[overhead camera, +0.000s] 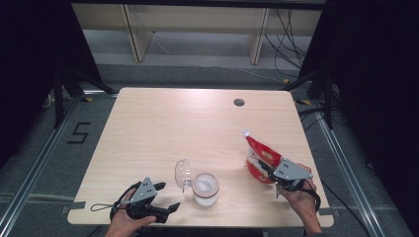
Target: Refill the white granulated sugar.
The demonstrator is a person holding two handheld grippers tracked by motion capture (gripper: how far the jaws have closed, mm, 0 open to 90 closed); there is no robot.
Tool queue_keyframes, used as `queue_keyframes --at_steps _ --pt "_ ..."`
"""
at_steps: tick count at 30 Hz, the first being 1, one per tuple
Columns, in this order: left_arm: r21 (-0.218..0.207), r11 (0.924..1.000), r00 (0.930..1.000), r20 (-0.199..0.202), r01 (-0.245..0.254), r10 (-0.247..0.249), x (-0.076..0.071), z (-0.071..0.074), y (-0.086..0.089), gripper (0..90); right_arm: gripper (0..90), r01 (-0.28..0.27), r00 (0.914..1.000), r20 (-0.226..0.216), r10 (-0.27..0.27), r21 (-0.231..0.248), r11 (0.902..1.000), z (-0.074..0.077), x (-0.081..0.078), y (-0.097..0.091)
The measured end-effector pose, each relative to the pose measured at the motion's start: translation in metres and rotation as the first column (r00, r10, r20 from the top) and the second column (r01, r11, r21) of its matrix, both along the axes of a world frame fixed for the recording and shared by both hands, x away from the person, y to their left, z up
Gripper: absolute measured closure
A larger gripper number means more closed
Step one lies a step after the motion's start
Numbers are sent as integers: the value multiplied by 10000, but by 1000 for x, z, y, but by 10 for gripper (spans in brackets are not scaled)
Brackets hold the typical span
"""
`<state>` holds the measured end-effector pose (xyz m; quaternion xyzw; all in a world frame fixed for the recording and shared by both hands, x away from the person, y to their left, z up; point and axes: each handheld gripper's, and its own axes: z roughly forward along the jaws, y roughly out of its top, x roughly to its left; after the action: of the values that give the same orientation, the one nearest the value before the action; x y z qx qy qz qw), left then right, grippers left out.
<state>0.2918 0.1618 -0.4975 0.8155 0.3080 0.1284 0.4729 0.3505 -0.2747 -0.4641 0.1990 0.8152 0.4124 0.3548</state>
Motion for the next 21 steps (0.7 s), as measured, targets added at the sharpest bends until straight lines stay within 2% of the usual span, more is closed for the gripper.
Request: queue_keyframes --at_steps 3,5,6,7,8,9,10,11,13,14,15,18,19,20,21 --pt "-103 9999 10000 -7 -1 1 0 0 0 159 732 19 10000 -63 -18 171 9999 -1 -1 -3" --pt "-292 9996 10000 -62 -61 60 0 0 -1 159 682 93 10000 3 -93 281 9996 0 -2 -4" --pt "-571 9983 9989 -450 -143 117 -1 1 -1 159 644 222 9997 -147 -215 488 9986 0 -4 -5" --pt "-571 9983 9989 -450 -143 117 -1 1 -1 159 644 222 9997 -147 -215 488 9986 0 -4 -5" --pt "-581 9983 9993 -361 -89 68 -1 2 -1 159 553 455 9986 -304 -430 862 9952 2 -6 -6" --pt "-461 9989 9996 -268 -127 115 -2 3 -2 159 553 455 9986 -304 -430 862 9952 2 -6 -6" --pt "-564 9983 9995 -269 -149 134 -2 4 -2 159 531 577 9981 -279 -553 964 9937 3 -8 -6" --pt "-664 9976 9996 -219 -176 162 -2 4 -1 158 479 752 9967 -376 -713 1159 9904 4 -11 -7" --pt "-673 9976 9994 -308 -172 151 -2 6 -1 159 444 1038 9941 -463 -978 1527 9828 4 -14 -9" --pt "-612 9980 9995 -277 -174 157 -2 6 -1 159 430 1139 9923 -679 -1037 1680 9792 4 -16 -12" --pt "-634 9978 9995 -285 -174 157 -1 6 -1 159 411 1325 9899 -768 -1190 2051 9697 4 -19 -13" --pt "-743 9971 9995 -271 -186 167 -2 7 -3 159 392 1367 9892 -820 -1217 2133 9674 5 -27 -16" --pt "-735 9971 9994 -294 -191 170 -2 7 -3 159 381 1496 9874 -841 -1340 2201 9639 5 -29 -15" --pt "-722 9972 9995 -291 -179 159 -2 7 -3 159 377 1659 9833 -1112 -1439 2248 9602 5 -32 -15" --pt "-720 9973 9995 -286 -168 148 -3 7 -3 159 371 1742 9832 -954 -1557 2339 9565 5 -34 -16"
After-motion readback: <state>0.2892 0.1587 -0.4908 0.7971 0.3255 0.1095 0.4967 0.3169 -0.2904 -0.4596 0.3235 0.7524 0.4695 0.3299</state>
